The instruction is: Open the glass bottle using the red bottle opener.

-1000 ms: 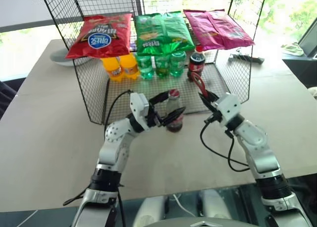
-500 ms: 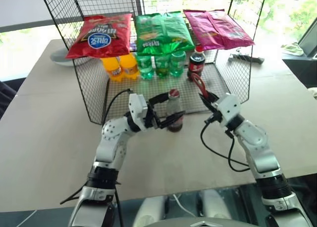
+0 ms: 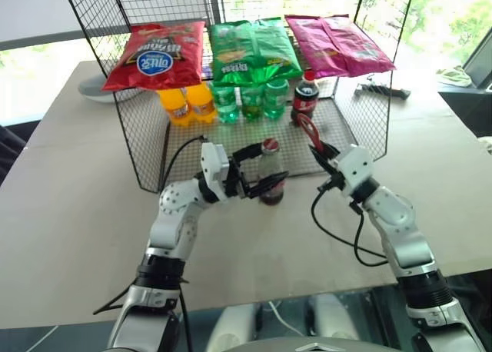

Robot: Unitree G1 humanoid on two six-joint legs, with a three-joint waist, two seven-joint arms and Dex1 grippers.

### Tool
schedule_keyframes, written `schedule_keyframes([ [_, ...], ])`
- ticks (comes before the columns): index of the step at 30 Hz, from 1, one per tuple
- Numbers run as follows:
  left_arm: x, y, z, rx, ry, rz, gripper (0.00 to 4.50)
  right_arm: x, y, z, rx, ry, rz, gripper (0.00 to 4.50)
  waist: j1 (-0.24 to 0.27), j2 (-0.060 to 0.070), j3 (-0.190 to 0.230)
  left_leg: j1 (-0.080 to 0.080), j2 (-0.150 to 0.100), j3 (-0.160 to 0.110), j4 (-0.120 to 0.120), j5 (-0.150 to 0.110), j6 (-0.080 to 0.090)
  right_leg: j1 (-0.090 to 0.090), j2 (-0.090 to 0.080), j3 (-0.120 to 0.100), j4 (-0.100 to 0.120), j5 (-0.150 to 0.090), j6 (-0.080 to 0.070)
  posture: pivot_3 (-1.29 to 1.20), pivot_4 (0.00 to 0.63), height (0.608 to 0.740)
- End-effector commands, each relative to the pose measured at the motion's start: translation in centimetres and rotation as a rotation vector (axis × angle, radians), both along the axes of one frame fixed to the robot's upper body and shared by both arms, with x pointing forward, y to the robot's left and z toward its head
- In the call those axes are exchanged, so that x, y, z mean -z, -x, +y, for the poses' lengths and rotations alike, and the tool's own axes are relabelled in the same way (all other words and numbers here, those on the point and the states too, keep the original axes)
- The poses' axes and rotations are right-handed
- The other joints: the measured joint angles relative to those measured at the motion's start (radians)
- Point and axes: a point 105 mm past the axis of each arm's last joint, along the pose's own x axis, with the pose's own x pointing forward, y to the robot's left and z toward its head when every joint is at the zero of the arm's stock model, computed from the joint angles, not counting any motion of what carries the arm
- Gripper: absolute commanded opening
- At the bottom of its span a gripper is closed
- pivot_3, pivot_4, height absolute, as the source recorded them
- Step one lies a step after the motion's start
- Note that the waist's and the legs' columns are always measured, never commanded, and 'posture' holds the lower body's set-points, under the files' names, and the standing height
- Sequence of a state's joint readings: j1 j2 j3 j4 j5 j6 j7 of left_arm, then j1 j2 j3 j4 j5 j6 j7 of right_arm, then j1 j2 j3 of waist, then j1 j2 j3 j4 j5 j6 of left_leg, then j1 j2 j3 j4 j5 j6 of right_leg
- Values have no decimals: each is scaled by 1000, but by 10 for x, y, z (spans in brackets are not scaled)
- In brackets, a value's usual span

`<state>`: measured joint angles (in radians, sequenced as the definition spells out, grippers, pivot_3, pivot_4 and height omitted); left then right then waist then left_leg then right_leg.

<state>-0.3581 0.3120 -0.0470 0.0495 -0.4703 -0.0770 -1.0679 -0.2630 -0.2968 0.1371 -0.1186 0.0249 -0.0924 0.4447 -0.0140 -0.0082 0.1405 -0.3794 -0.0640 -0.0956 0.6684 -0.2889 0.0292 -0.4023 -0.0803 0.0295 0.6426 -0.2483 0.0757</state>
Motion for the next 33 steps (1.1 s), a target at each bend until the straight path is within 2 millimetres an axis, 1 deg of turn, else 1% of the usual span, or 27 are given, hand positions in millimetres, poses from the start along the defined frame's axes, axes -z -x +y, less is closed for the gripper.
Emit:
schedule_keyframes([
  [1, -2, 3, 0, 7, -28, -36, 3600, -18, 2, -3, 4, -20, -71, 0, 0, 0, 0, 0, 0, 0, 0, 0, 0, 0, 0, 0, 0, 0, 0, 0, 150, 740],
  [2, 0, 3, 0, 7, -39, -39, 3374, -18, 1, -3, 4, -20, -72, 0, 0, 0, 0, 0, 0, 0, 0, 0, 0, 0, 0, 0, 0, 0, 0, 0, 150, 740],
  [5, 0, 2, 1, -7, -29, -33, 2501, -19, 1, -3, 3, -20, -74, 0, 1, 0, 0, 0, 0, 0, 0, 0, 0, 0, 0, 0, 0, 0, 0, 0, 150, 740],
  [6, 1, 2, 1, -8, -36, -33, 1938, -19, 1, -3, 3, -20, -75, 0, 1, 0, 0, 0, 0, 0, 0, 0, 0, 0, 0, 0, 0, 0, 0, 0, 150, 740],
  [8, 4, 1, 1, -10, -45, -34, 1451, -19, 1, -2, 2, -21, -75, 0, 1, 0, 0, 1, 0, 0, 0, 0, 0, 0, 0, 0, 0, 0, 0, 0, 150, 740],
  [9, 4, 1, 1, -12, -43, -33, 1322, -19, 2, -2, 2, -21, -76, 0, 1, 0, 0, 1, 0, 0, 0, 0, 0, 1, 0, 0, 0, 0, 0, 0, 150, 740],
  [10, 4, 1, 1, -13, -42, -33, 1253, -19, 2, -2, 1, -21, -76, 0, 1, 0, 0, 1, 0, 0, 0, 0, 0, 1, 0, 0, 0, 0, 0, 0, 150, 740],
  [16, 4, 0, 2, -17, -43, -32, 1253, -20, 6, 2, -24, -5, -94, 0, 1, 0, 0, 3, 0, -1, 0, 0, 0, 3, 0, -1, 0, 0, 0, 0, 150, 740],
  [19, 4, 0, 3, -20, -42, -31, 1253, -20, 14, 9, -66, 66, -143, 0, 1, 0, 0, 3, 0, -1, 0, 0, 0, 3, 0, -1, 0, 0, 0, 0, 150, 740],
  [25, 3, -2, 5, -34, -29, -26, 1253, -16, 23, 16, -83, 142, -216, 0, 1, 0, 0, 3, 0, -1, 0, 0, 0, 3, 0, -1, 0, 0, 0, 0, 150, 740],
  [33, 3, -2, 8, -44, -27, -21, 1253, -15, 24, 24, -74, 237, -307, 0, 1, 0, 0, 4, 0, -1, 1, 0, 0, 4, 0, -1, 0, 0, 0, 0, 150, 740],
])
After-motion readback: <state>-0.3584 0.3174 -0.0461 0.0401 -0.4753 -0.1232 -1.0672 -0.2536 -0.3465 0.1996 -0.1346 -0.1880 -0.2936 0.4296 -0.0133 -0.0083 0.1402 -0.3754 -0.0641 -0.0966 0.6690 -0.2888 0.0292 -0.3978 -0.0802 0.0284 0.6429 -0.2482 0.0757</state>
